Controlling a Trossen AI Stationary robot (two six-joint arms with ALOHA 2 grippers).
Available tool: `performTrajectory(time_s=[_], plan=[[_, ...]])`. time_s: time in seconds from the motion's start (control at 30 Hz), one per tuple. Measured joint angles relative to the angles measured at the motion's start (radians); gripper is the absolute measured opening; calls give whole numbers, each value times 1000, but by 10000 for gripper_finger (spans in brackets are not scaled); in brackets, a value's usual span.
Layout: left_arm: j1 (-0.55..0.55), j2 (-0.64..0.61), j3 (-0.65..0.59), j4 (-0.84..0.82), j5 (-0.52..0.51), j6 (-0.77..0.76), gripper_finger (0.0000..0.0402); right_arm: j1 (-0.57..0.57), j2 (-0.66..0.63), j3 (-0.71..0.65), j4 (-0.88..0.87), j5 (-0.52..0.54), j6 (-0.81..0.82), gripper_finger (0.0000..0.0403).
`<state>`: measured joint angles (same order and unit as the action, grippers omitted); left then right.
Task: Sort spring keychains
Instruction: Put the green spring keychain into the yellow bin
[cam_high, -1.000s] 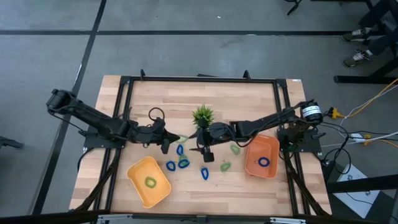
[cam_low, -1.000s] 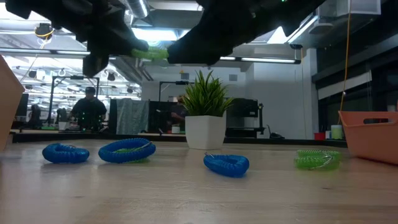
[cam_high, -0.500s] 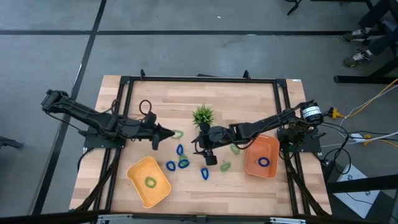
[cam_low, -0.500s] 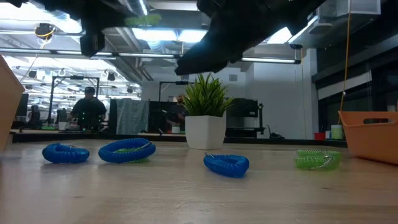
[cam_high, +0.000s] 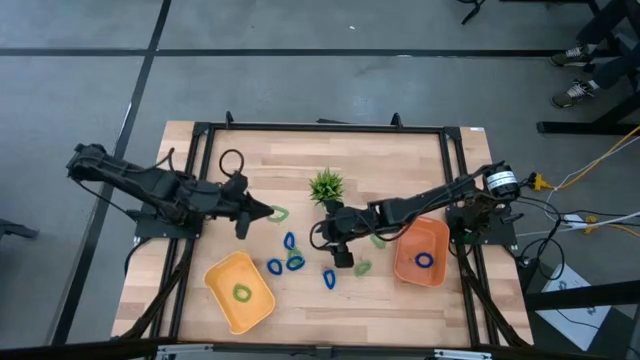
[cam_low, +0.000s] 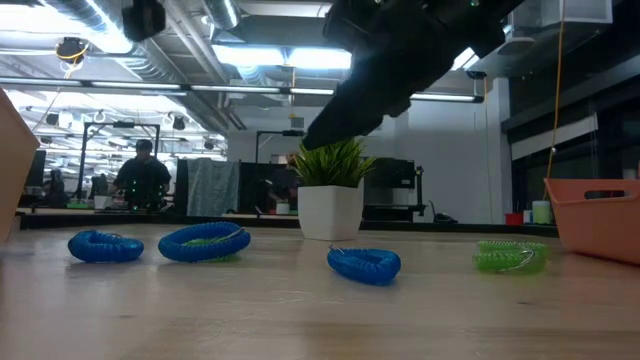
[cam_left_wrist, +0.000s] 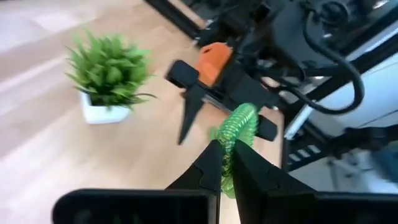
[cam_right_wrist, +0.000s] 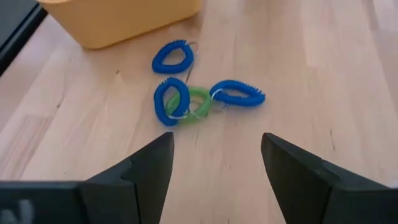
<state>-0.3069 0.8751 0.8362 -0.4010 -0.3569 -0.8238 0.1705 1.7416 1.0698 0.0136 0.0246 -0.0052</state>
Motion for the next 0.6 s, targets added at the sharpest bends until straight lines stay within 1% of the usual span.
performTrajectory(time_s=[0.1, 0.2, 0.33, 0.5, 0.6], plan=[[0, 24, 82, -140, -2, -3, 17, 8, 0, 0, -24, 0, 13, 242], [-1, 44, 123, -216, 55, -26, 17, 18, 0, 0, -56, -1, 32, 242], [-3, 74, 129, -235, 192, -36, 17, 29, 0, 0, -101, 0, 60, 242], [-33, 136, 129, -243, 286, -92, 17, 46, 0, 0, -138, 0, 94, 242], [-61, 179, 129, -271, 343, -160, 17, 55, 0, 0, -166, 0, 110, 242]])
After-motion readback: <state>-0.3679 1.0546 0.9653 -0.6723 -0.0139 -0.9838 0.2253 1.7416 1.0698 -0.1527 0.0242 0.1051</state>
